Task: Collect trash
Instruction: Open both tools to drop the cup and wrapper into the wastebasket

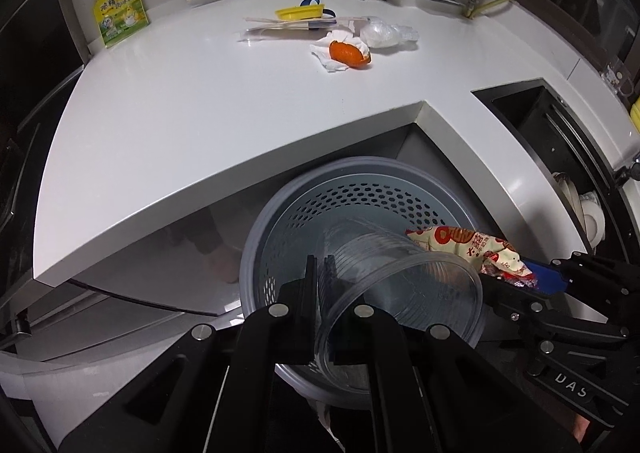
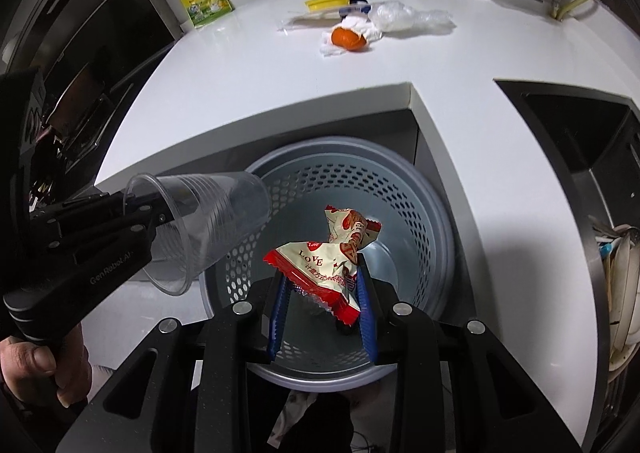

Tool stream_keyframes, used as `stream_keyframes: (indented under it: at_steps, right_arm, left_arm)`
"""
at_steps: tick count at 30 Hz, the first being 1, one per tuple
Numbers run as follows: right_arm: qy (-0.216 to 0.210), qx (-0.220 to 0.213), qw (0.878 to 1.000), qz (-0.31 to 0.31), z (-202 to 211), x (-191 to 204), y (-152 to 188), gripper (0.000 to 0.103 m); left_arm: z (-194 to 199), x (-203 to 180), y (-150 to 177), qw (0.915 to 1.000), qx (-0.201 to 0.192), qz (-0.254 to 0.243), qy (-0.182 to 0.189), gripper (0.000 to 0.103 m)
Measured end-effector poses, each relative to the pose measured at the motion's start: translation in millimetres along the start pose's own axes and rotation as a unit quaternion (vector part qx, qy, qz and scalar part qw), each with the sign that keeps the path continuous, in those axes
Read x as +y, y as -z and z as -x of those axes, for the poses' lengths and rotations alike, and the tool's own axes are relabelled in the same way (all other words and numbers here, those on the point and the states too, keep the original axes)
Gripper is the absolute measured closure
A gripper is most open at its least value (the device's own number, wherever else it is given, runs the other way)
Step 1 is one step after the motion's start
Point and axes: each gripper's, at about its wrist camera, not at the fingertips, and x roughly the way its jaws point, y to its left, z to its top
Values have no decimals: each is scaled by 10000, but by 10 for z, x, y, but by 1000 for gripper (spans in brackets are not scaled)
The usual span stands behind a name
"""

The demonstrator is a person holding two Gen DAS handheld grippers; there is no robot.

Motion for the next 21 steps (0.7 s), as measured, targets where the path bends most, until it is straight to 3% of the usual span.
stream_keyframes:
  at_steps: [18,20,21]
  right_arm:
    - [-74,40,10000,-42,-38,-5,-10,71]
    - [-49,21,10000,-35,-24,8,-2,63]
    - [-25,-7,10000,-37,-13,14,0,59]
  left_arm:
    - [-34,52,6,9998,167,56,-9,95]
    - [-27,63,2,9998,160,72,-61,82]
    - [-19,75,3,9998,149,103,-83,64]
